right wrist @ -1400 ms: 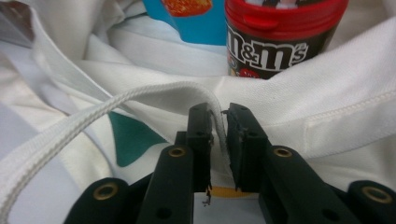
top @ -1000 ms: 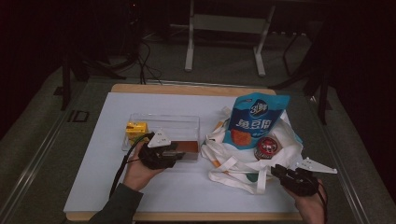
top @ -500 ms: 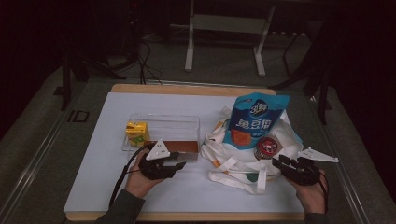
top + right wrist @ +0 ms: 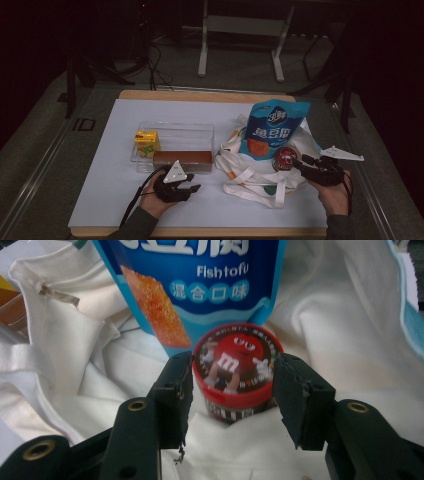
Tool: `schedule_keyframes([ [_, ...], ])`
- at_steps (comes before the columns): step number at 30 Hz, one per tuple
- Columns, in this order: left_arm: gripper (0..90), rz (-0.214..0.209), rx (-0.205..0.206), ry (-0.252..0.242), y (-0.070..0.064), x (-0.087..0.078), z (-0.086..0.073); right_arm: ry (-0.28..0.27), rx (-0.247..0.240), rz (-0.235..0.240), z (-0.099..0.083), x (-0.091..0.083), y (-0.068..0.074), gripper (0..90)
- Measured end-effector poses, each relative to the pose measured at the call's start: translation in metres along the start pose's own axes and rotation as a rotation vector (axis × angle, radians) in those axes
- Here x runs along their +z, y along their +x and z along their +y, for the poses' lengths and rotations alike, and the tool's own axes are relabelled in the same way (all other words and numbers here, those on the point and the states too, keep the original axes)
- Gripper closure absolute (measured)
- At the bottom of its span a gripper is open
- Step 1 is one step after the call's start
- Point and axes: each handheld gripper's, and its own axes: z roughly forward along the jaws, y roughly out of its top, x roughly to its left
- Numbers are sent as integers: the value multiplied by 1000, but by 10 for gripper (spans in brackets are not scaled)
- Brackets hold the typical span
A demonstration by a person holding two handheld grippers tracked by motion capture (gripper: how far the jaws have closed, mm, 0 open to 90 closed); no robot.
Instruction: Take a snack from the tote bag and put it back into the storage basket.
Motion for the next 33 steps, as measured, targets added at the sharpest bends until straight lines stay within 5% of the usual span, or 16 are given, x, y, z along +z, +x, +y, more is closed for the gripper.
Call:
schedule_keyframes([
  [11,540,12,-5,15,-4,7,-14,-7,-33,-9,25,12,-3,473],
  [19,540,11,-6,32,-4,12,-18,-31,12,27,47,25,-9,453],
  [26,540,17,-3,55,-3,16,-17,-34,33,9,63,39,-12,393],
  [33,536,25,4,66,-4,17,-17,-31,22,52,68,50,-17,374],
])
